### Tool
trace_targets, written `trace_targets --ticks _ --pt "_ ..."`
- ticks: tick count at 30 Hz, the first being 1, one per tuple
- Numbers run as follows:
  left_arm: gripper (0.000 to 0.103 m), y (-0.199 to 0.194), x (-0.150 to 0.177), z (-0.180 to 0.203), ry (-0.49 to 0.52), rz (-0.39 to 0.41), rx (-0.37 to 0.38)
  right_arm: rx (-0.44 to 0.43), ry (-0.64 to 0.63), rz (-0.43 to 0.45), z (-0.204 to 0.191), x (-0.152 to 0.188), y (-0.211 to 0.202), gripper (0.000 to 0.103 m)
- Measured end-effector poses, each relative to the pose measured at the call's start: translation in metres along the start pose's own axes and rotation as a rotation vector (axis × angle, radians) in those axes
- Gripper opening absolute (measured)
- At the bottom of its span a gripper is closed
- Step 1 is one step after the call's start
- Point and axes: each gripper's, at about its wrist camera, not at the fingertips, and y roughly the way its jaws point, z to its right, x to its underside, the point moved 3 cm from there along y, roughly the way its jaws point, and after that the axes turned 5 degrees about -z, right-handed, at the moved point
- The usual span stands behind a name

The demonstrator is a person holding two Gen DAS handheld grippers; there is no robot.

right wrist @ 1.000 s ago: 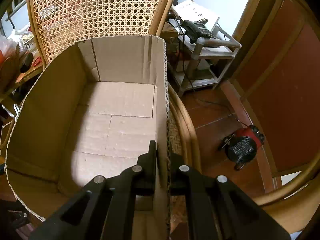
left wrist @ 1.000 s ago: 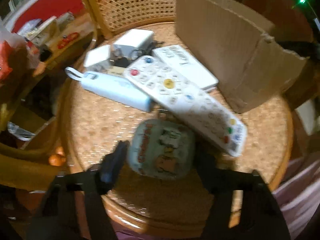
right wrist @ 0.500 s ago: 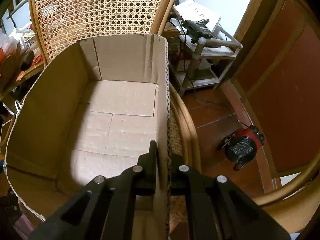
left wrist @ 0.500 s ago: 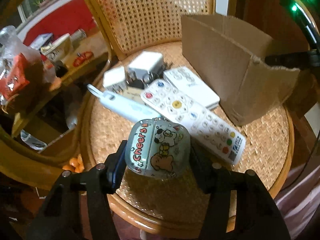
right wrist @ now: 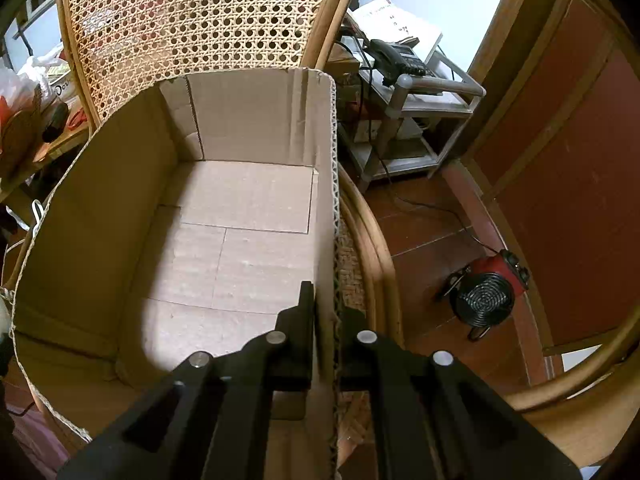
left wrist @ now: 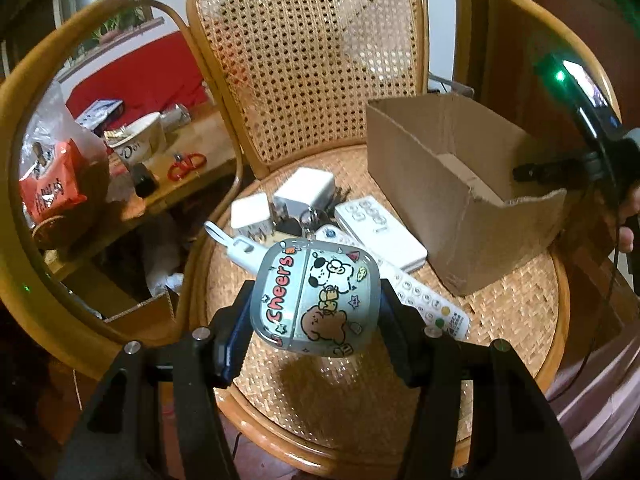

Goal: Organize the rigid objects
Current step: 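Lift the pouch with the left gripper and carry it over the box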

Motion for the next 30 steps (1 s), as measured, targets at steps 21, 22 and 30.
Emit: trace_targets --ticks 21,22,30 --pt "0.057 -0.039 -0.049 0.001 -0.104 0.233 0.031 0.005 -0.016 0.0 -0.004 0.001 0.0 0.007" --pt "0.057 -0.041 -0.053 0.005 -0.096 0.246 0.035 0.005 -0.017 0.0 -0.004 0.001 0.0 0.007" --pt "0.057 -0.053 -0.092 0.03 -0.061 0.35 0.069 0.007 -0.018 0.0 -0.005 0.001 0.0 0.007"
